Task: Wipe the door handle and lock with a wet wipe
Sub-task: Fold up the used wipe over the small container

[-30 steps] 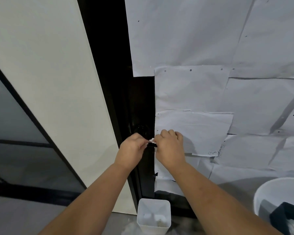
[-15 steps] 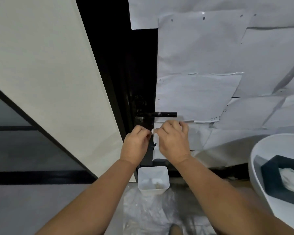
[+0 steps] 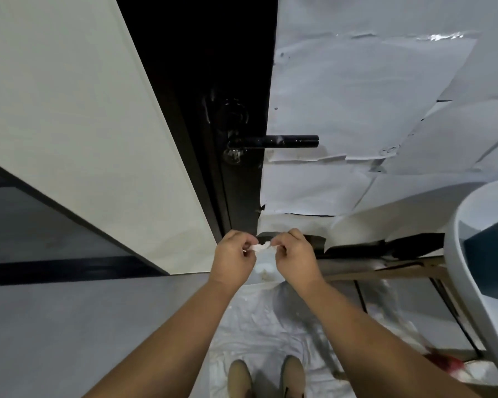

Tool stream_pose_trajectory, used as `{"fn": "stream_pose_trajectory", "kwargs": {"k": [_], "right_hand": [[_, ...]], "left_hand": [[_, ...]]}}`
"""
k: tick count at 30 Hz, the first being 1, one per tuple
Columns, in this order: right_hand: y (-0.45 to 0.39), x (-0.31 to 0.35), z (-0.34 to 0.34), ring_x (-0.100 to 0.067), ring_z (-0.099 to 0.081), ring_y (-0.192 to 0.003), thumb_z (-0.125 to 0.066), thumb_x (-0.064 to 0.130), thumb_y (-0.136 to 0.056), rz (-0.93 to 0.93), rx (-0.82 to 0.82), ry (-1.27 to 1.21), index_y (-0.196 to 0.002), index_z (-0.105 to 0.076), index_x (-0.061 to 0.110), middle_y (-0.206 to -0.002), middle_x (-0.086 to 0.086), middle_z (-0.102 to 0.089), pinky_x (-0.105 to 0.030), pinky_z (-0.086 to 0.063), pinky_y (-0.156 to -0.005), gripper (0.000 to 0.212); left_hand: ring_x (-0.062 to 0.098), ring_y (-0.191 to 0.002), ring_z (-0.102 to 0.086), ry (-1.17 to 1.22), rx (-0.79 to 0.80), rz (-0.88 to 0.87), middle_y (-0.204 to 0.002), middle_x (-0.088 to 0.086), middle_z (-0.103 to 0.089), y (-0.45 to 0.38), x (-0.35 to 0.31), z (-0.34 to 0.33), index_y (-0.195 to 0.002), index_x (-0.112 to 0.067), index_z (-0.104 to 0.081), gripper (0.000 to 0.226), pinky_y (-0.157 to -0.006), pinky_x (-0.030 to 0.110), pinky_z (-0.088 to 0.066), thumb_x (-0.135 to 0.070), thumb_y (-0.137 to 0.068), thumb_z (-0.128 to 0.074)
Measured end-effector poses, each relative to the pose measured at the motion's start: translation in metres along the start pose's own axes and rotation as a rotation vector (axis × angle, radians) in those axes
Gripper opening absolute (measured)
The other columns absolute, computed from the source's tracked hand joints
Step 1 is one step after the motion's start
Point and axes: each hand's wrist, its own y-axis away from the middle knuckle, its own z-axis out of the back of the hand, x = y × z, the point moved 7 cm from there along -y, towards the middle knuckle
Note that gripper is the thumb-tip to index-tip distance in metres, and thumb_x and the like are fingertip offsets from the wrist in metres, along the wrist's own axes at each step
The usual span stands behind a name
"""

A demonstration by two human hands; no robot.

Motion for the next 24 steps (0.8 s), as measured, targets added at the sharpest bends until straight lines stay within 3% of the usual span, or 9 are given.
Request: {"fn": "stream_pose_trajectory", "kwargs": {"k": [3,6,14,16,19,22,24], "right_hand": [[0.000,-0.032,-0.033,-0.018,-0.058,-0.073,-0.050,-0.012,-0.076,-0.044,0.042,-0.005,-0.087,-0.069,0.008,-0.091,-0.002,-0.054,-0.024,-0.050,-0.070,0.031],[0.000,-0.075,-0.069,-0.021,-0.060,-0.081,-0.046,-0.015,-0.076,-0.151,0.083,-0.008,-0.092,-0.071,0.006,-0.096,-0.005,-0.055,-0.017,-0.044,-0.074,0.036],[-0.003,-0.158,-0.148,-0.026,-0.062,-0.090,-0.049,-0.005,-0.086,-0.324,0.189,0.059,-0.104,-0.073,0.010,-0.106,-0.013,-0.064,-0.015,-0.034,-0.070,0.033],[-0.006,-0.168,-0.164,-0.027,-0.062,-0.095,-0.048,-0.002,-0.088,-0.330,0.222,0.081,-0.109,-0.071,0.010,-0.111,-0.015,-0.064,-0.015,-0.035,-0.073,0.033],[-0.011,-0.180,-0.182,-0.028,-0.056,-0.112,-0.045,0.005,-0.094,-0.366,0.322,0.117,-0.130,-0.057,0.010,-0.128,-0.015,-0.056,-0.022,-0.040,-0.090,0.038],[-0.013,-0.190,-0.193,-0.028,-0.048,-0.125,-0.048,0.005,-0.094,-0.408,0.399,0.132,-0.140,-0.044,0.009,-0.140,-0.013,-0.047,-0.027,-0.038,-0.101,0.047],[-0.014,-0.191,-0.193,-0.028,-0.048,-0.125,-0.051,0.005,-0.093,-0.417,0.417,0.151,-0.141,-0.043,0.009,-0.141,-0.012,-0.045,-0.028,-0.039,-0.102,0.049]], "left_hand": [[0.009,-0.074,-0.061,-0.020,0.074,0.075,-0.091,-0.001,-0.064,-0.002,0.032,-0.036,-0.091,-0.012,-0.074,0.026,-0.071,0.000,-0.040,0.007,-0.076,-0.064],[0.008,-0.076,-0.062,-0.047,0.121,0.167,-0.094,0.001,-0.069,-0.001,0.071,-0.079,-0.093,-0.012,-0.073,0.018,-0.070,-0.002,-0.037,-0.001,-0.080,-0.066],[0.013,-0.082,-0.065,-0.013,0.210,0.337,-0.096,-0.001,-0.072,0.004,0.149,-0.152,-0.097,-0.014,-0.072,0.011,-0.077,0.018,-0.048,-0.014,-0.087,-0.066],[0.015,-0.090,-0.067,-0.031,0.227,0.341,-0.104,0.001,-0.072,0.002,0.162,-0.162,-0.105,-0.014,-0.072,0.017,-0.080,0.016,-0.046,-0.017,-0.090,-0.064],[0.021,-0.109,-0.063,-0.091,0.264,0.343,-0.127,0.005,-0.064,-0.004,0.178,-0.174,-0.130,-0.016,-0.060,0.034,-0.089,0.018,-0.043,-0.023,-0.096,-0.056],[0.023,-0.129,-0.049,-0.157,0.339,0.345,-0.148,0.004,-0.045,-0.007,0.188,-0.183,-0.142,-0.018,-0.046,0.045,-0.103,0.026,-0.039,-0.013,-0.098,-0.049],[0.024,-0.130,-0.048,-0.171,0.361,0.367,-0.148,0.003,-0.044,-0.007,0.191,-0.183,-0.144,-0.018,-0.044,0.049,-0.104,0.029,-0.041,-0.007,-0.096,-0.047]]}}
